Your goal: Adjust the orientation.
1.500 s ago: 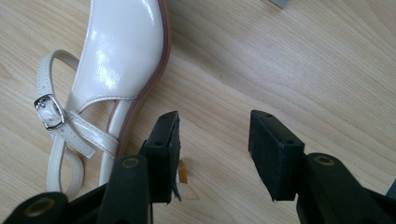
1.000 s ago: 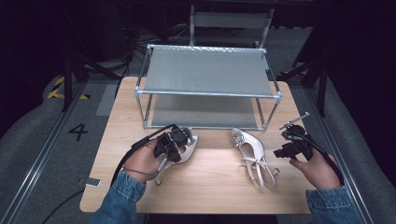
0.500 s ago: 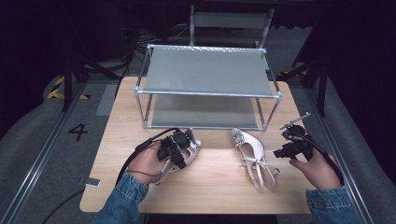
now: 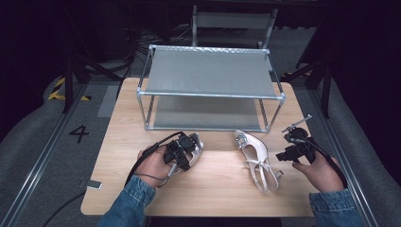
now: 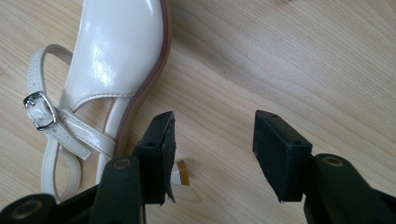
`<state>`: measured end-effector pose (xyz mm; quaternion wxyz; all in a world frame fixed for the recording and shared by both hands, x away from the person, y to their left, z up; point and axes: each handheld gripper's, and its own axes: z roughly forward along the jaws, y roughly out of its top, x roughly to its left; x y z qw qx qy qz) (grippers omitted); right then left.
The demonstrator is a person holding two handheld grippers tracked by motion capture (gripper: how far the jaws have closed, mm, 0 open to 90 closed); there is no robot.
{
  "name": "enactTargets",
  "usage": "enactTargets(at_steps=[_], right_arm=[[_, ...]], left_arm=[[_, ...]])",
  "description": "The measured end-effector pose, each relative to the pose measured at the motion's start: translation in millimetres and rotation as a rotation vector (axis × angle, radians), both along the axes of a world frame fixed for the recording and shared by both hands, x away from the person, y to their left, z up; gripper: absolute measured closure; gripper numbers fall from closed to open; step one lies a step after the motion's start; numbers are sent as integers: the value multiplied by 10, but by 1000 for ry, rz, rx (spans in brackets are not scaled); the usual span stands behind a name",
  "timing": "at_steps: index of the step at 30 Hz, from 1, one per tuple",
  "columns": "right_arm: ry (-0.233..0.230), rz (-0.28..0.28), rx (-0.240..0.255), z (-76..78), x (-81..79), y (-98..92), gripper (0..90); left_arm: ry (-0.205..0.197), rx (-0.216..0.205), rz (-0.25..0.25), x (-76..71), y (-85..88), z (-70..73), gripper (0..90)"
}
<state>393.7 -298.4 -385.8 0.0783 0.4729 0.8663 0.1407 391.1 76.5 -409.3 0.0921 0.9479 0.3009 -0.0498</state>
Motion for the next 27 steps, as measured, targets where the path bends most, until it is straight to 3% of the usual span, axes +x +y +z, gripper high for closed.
enactTargets(at_steps=[9,15,21,27], right_arm=[[3,2,-5,-21,0,16,494],[7,7,-7,-33,1,32,494],[3,4,-9,-30,3,14,495],[7,-7,-5,-50,-16,-25,495]], left_arm=[[-85,42,-21,-93,-93,-105,771],[-87,21,-12,-81,-68,-112,790],[-145,38,1,-108,-96,-57,835],[-212,5,14,-71,-76,89,856]])
